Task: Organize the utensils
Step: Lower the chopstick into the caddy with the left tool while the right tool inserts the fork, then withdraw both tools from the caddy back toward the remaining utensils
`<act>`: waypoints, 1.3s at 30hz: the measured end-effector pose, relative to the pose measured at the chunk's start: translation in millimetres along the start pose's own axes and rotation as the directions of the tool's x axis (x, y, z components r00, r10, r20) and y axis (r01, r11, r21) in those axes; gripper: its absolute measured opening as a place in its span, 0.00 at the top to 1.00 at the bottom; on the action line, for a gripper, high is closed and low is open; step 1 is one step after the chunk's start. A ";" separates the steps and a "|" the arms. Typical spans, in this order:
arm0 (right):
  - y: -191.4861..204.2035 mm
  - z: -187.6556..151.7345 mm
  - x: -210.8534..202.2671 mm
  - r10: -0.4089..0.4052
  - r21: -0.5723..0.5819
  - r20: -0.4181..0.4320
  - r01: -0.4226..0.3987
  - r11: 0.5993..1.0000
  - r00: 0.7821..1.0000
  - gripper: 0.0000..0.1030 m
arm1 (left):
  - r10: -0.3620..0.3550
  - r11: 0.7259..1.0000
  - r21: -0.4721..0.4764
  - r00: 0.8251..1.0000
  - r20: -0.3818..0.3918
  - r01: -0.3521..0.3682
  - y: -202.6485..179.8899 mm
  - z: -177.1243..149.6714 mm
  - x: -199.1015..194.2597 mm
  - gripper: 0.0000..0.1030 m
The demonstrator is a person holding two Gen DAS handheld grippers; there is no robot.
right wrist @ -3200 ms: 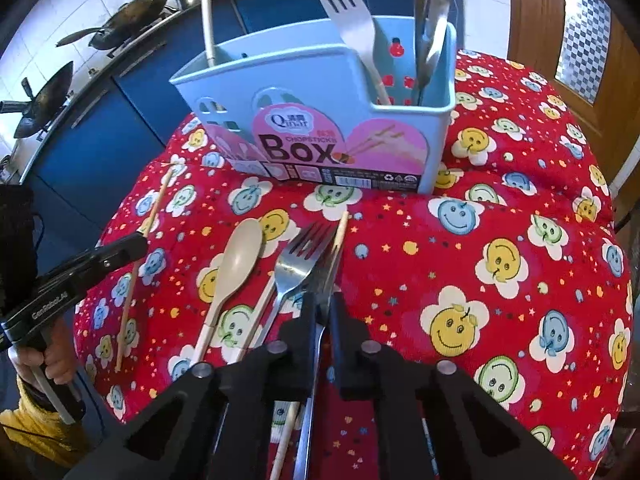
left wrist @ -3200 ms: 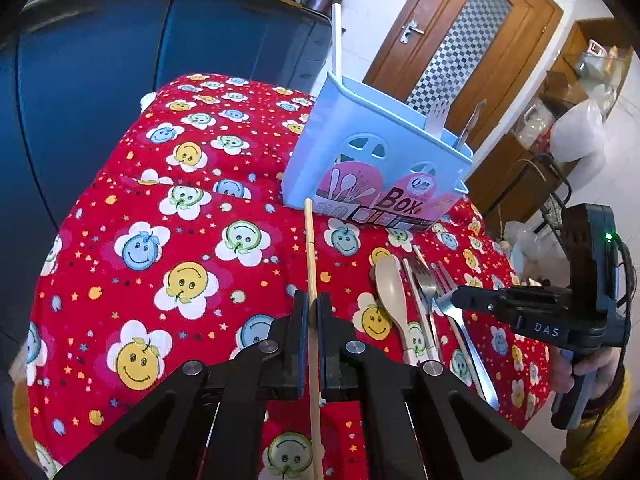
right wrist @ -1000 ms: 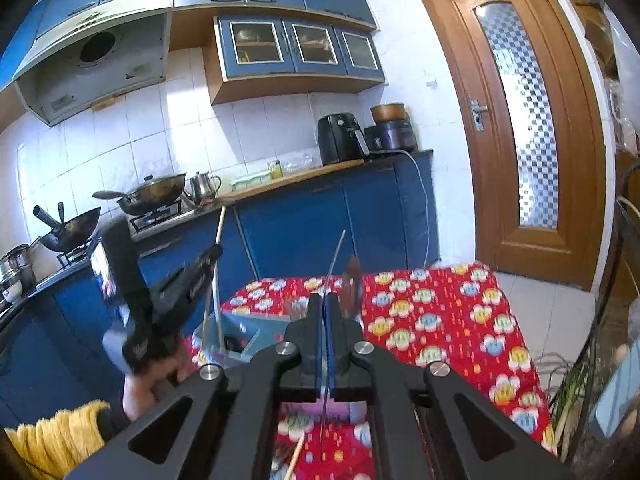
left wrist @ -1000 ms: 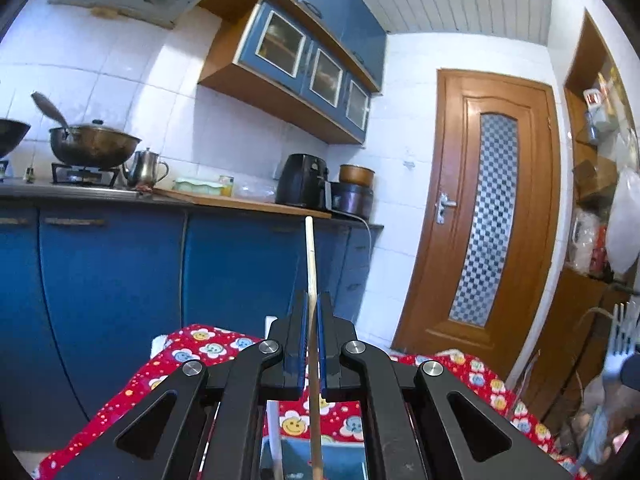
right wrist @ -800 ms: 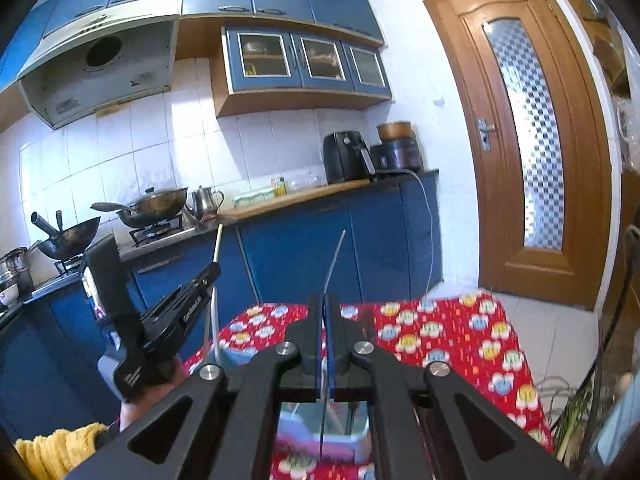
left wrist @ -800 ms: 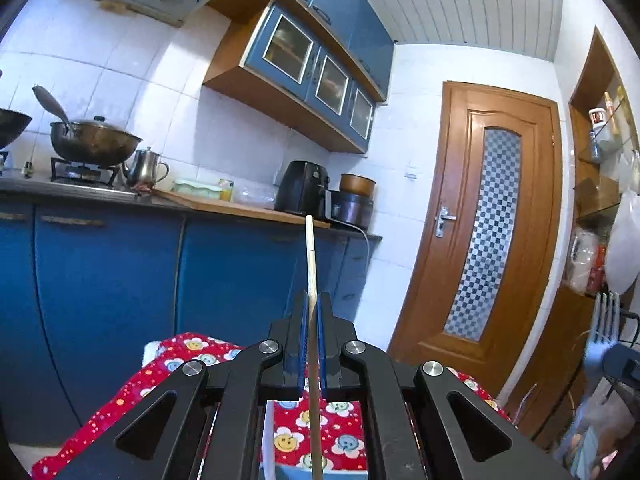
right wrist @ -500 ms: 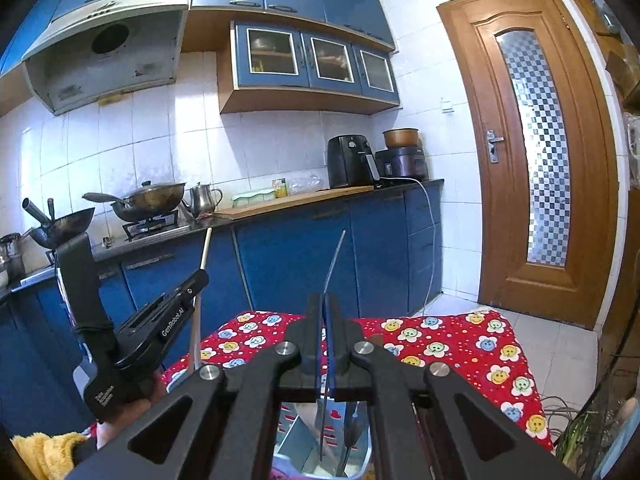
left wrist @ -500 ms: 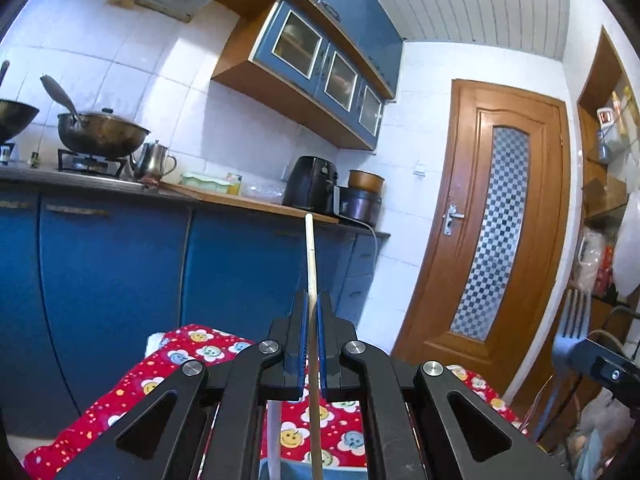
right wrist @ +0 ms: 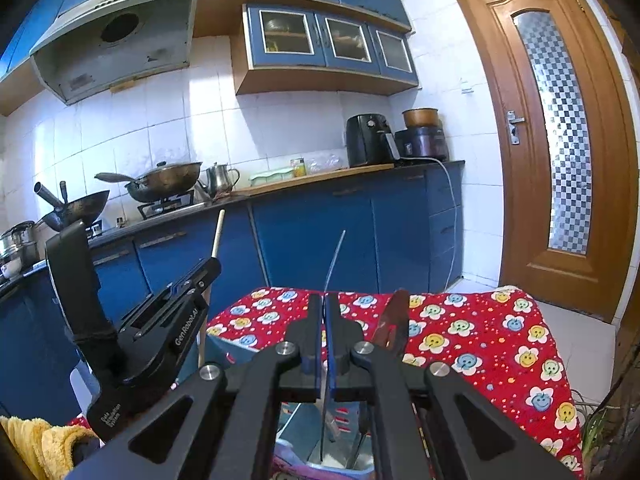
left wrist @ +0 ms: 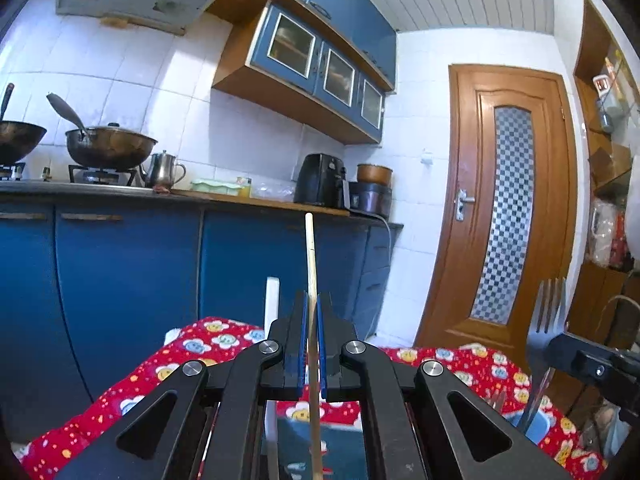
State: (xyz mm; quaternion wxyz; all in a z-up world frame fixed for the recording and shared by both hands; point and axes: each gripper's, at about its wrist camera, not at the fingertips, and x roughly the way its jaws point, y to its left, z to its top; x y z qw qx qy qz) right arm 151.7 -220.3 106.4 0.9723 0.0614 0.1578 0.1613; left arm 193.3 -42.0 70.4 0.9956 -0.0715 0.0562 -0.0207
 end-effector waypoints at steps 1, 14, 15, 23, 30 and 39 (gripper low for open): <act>0.1 -1.0 1.3 0.002 0.003 -0.013 -0.002 1.000 1.000 0.97 | -0.005 1.000 0.008 1.000 -0.018 0.006 0.1 -1.6 0.1 0.96; -3.9 -11.7 3.1 0.043 0.100 -0.104 -0.033 0.994 0.994 0.95 | -0.055 0.998 0.026 0.989 -0.137 0.059 8.0 -11.3 -10.9 0.96; -4.6 -11.0 0.6 0.049 0.108 -0.100 -0.038 0.993 0.994 0.95 | -0.061 0.997 0.027 0.988 -0.144 0.065 8.0 -11.8 -11.8 0.96; -4.9 -9.6 -19.5 0.060 0.133 -0.070 -0.050 0.990 0.996 0.82 | -0.106 0.992 0.044 0.976 -0.192 0.116 8.2 -10.8 -23.9 0.89; -10.3 -13.0 -39.9 0.041 0.164 -0.069 -0.029 0.986 0.997 0.81 | -0.132 0.989 0.041 0.970 -0.204 0.143 12.9 -4.2 -43.1 0.84; -10.7 -22.2 -69.2 0.016 0.200 -0.099 0.005 0.980 0.995 0.80 | -0.149 0.982 0.073 0.956 -0.251 0.172 20.2 3.4 -78.9 0.83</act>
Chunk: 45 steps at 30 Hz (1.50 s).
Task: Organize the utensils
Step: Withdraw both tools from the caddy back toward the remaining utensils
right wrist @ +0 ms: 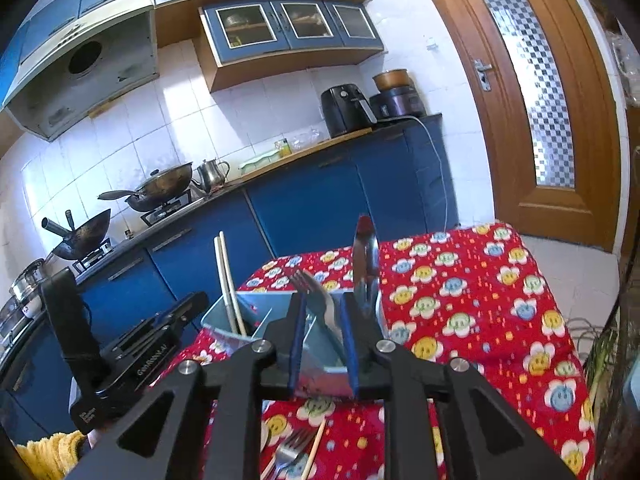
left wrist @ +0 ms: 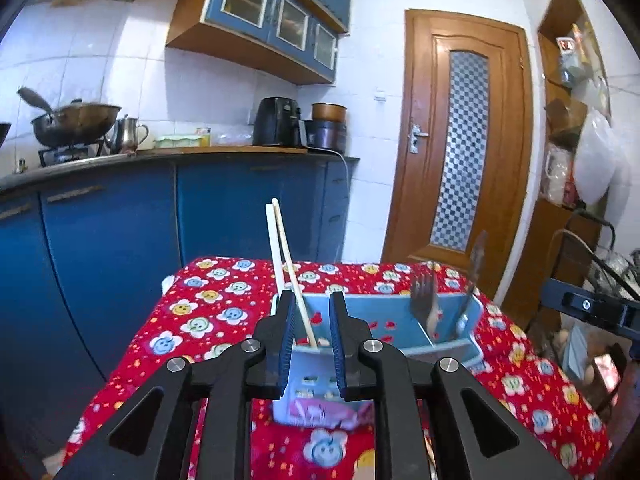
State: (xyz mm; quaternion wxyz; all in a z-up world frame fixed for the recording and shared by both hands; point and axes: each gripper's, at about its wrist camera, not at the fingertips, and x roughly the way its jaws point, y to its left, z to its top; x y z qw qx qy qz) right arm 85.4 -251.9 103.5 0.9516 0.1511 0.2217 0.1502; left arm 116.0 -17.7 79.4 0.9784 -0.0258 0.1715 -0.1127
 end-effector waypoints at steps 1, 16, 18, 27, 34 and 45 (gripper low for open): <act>1.3 -2.0 -3.5 -0.001 0.003 -0.005 0.001 1.000 1.000 0.80 | -0.004 1.000 0.005 1.000 -0.008 0.004 -0.4 -0.4 -4.7 0.83; 13.9 -42.7 -42.7 -0.046 0.032 -0.083 0.049 0.998 0.996 0.80 | -0.067 0.997 0.019 0.974 -0.217 0.073 -0.6 -28.4 -46.5 0.83; 12.8 -47.6 -44.9 -0.051 0.040 -0.100 0.055 0.998 0.994 0.80 | -0.076 0.996 0.019 0.964 -0.256 0.084 -1.6 -33.0 -46.6 0.83; 2.9 -69.7 -55.2 -0.079 0.052 -0.147 0.088 0.995 0.986 0.76 | -0.092 0.992 0.037 0.889 -0.448 0.121 -13.7 -59.7 -38.5 0.83; -7.6 -84.7 -56.6 -0.075 0.074 -0.177 0.090 0.993 0.981 0.73 | -0.128 0.988 0.000 0.812 -0.570 0.156 -23.1 -81.5 -24.1 0.83; -28.4 -96.3 -50.9 -0.073 0.130 -0.195 0.100 0.986 0.978 0.72 | -0.109 0.989 0.000 0.735 -0.670 0.147 -31.0 -89.9 -1.9 0.83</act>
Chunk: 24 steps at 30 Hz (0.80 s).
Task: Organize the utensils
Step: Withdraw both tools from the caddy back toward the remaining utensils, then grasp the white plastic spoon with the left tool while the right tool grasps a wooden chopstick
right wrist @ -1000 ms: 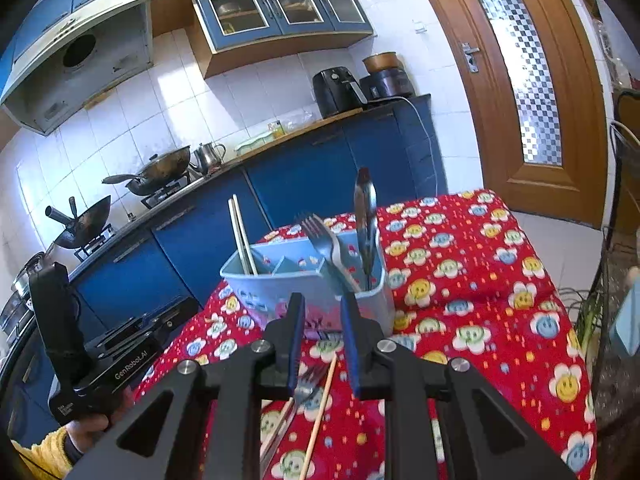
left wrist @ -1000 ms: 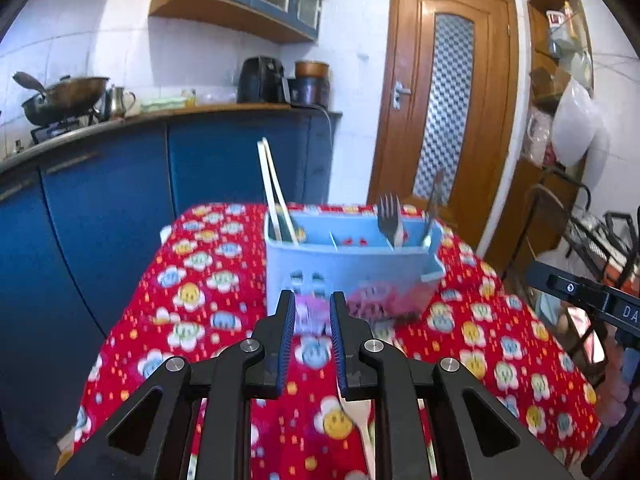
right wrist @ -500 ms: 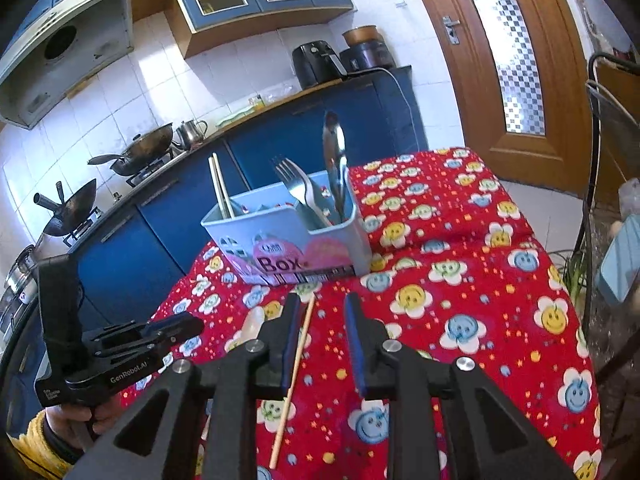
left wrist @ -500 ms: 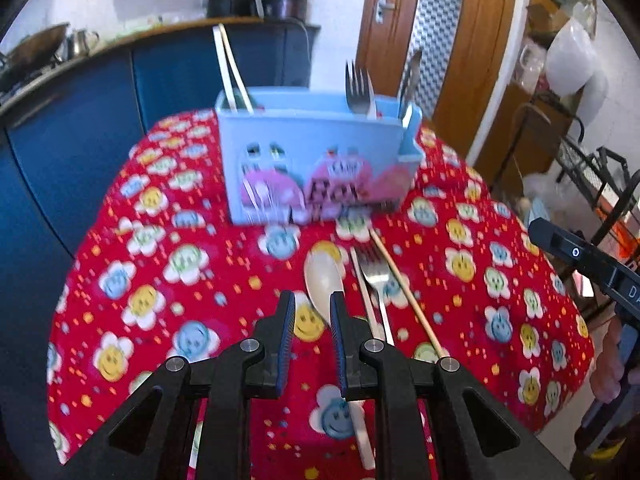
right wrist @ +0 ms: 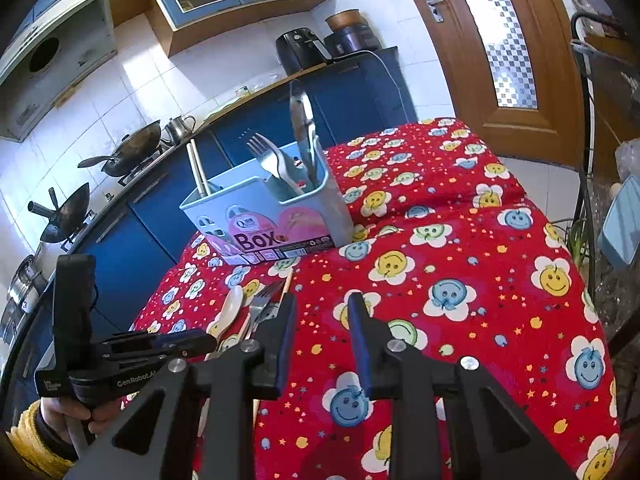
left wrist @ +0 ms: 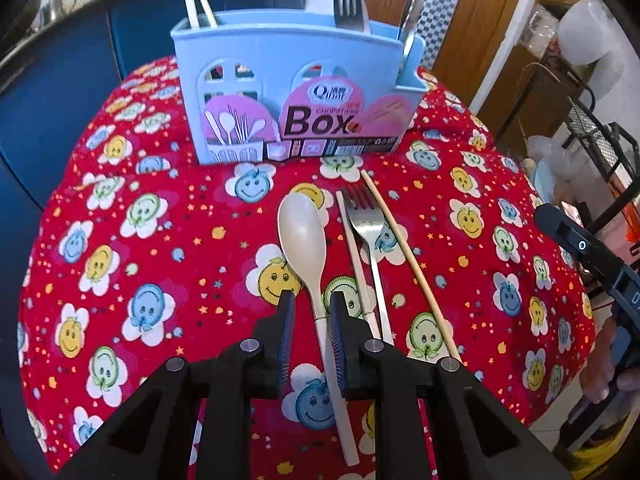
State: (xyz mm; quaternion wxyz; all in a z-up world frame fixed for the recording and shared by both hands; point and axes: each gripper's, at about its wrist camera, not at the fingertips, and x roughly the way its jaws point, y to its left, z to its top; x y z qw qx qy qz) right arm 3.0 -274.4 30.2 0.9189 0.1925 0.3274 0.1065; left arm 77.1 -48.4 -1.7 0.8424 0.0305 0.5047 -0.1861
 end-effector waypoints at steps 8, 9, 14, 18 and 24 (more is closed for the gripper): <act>-5.1 0.7 1.8 0.000 0.010 -0.004 0.000 1.000 1.000 0.72 | 0.006 1.000 -0.002 0.999 -0.054 -0.006 -1.0 2.5 10.3 0.83; -4.9 0.4 2.1 -0.001 0.008 -0.005 0.001 1.000 1.000 0.72 | 0.007 1.000 -0.001 0.998 -0.055 -0.007 -0.8 3.1 10.9 0.83; -3.4 2.2 1.9 0.000 0.001 -0.017 0.000 1.000 1.000 0.72 | 0.011 0.998 0.065 0.997 -0.077 -0.006 -2.3 7.5 13.7 0.83; 6.3 7.1 -2.9 -0.013 -0.037 -0.025 0.012 0.999 1.000 0.72 | 0.005 0.997 0.072 0.997 -0.080 0.001 -2.9 9.0 14.9 0.83; 21.6 12.6 -2.4 0.008 -0.041 -0.057 -0.010 0.999 0.998 0.72 | -0.019 0.999 0.028 0.999 -0.045 0.021 10.8 5.0 11.0 0.95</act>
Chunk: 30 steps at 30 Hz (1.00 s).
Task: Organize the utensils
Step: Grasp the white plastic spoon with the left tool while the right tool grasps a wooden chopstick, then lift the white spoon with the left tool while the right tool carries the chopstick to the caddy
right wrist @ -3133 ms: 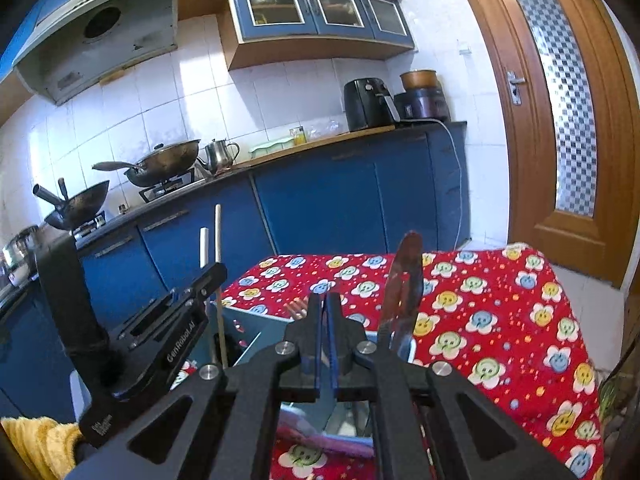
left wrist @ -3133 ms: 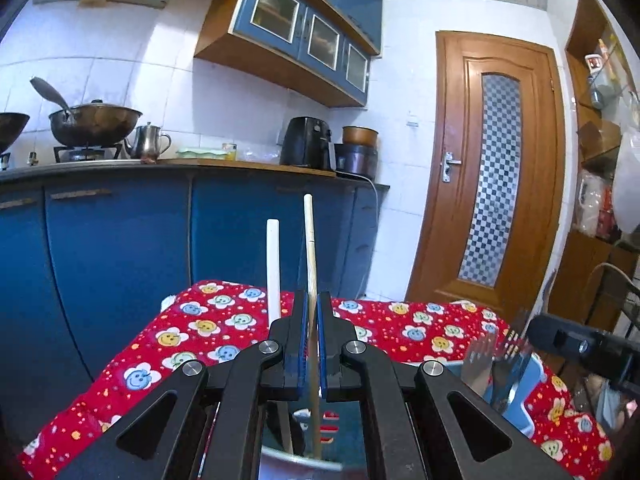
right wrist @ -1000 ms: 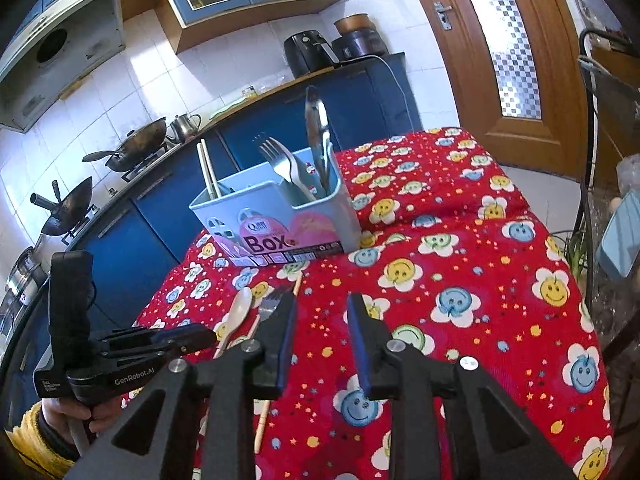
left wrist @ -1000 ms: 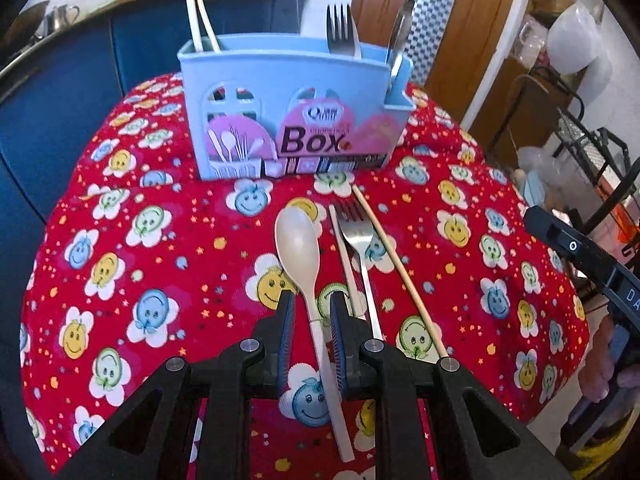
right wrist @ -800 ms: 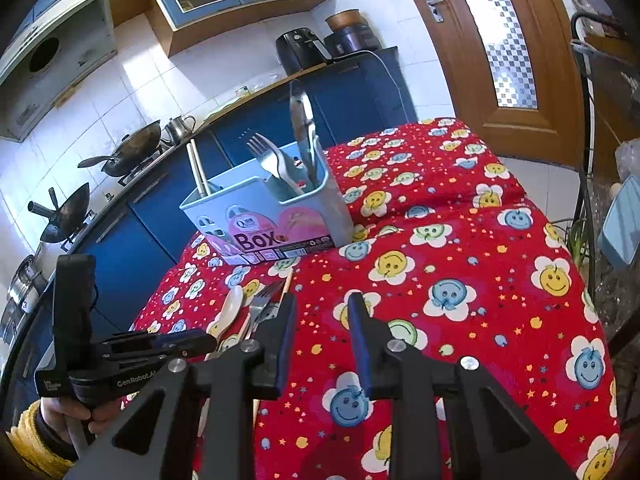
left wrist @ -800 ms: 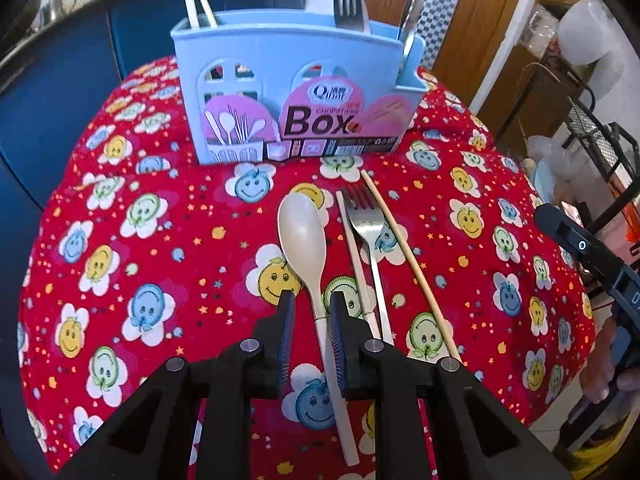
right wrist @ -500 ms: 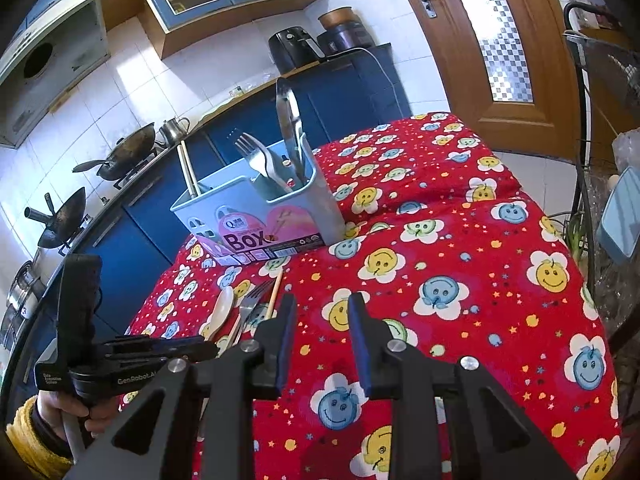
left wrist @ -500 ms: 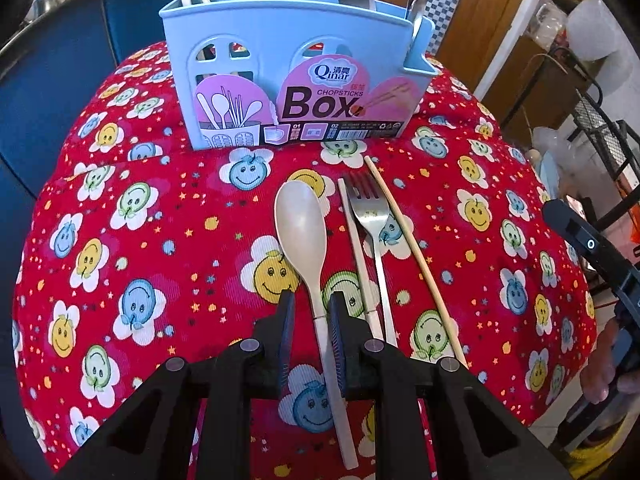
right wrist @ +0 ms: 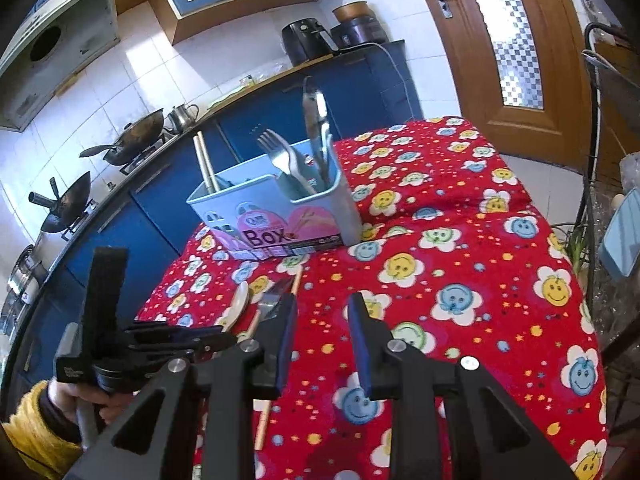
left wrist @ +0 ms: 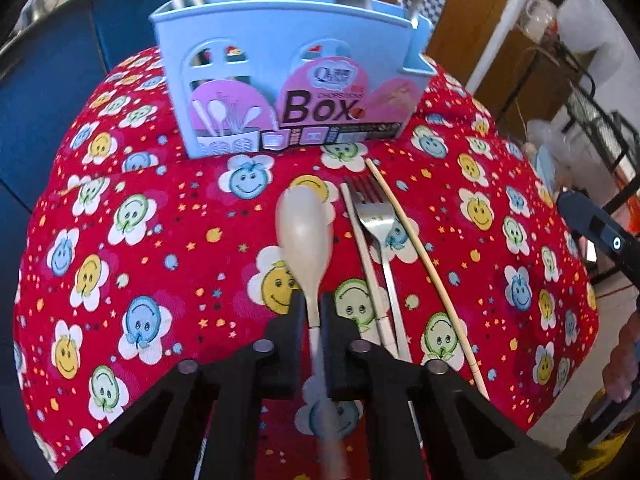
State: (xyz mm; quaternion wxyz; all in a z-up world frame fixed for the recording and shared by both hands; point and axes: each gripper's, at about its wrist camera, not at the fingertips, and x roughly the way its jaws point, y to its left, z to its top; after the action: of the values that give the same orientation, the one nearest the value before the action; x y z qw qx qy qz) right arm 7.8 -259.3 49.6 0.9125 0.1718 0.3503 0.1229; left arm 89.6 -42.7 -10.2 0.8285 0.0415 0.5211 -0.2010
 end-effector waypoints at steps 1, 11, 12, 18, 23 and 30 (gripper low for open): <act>3.7 0.6 0.7 0.003 -0.009 -0.009 -0.004 1.000 1.000 0.72 | -0.009 1.000 -0.020 1.000 0.014 0.009 4.5 -2.0 -2.1 0.95; 24.4 9.0 29.0 -0.032 -0.063 -0.154 0.022 0.998 0.988 0.72 | -0.025 0.994 -0.103 0.982 0.189 0.045 38.5 -19.7 -42.3 0.95; 26.0 8.8 32.3 -0.039 -0.069 -0.169 0.028 0.997 0.985 0.72 | 0.000 0.995 -0.101 0.976 0.218 0.022 41.8 -20.5 -49.4 0.95; 34.3 8.4 51.8 -0.067 -0.094 -0.271 0.043 0.995 0.960 0.72 | 0.062 0.992 -0.124 0.949 0.310 -0.024 66.3 -21.8 -79.4 0.95; 44.1 9.0 69.1 -0.102 -0.138 -0.358 0.055 0.989 0.928 0.72 | 0.066 0.990 -0.143 0.934 0.352 -0.016 80.4 -25.8 -92.1 0.95; 56.9 11.1 92.0 -0.131 -0.161 -0.464 0.062 0.985 0.876 0.72 | 0.032 0.989 -0.142 0.914 0.404 0.028 82.3 -32.3 -98.7 0.95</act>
State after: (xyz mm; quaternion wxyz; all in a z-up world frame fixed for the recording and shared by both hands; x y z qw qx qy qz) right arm 76.1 -178.3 25.1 0.8143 0.0541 0.5607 0.1398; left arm 56.1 70.3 50.5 0.9194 -0.0608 0.3512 -0.1662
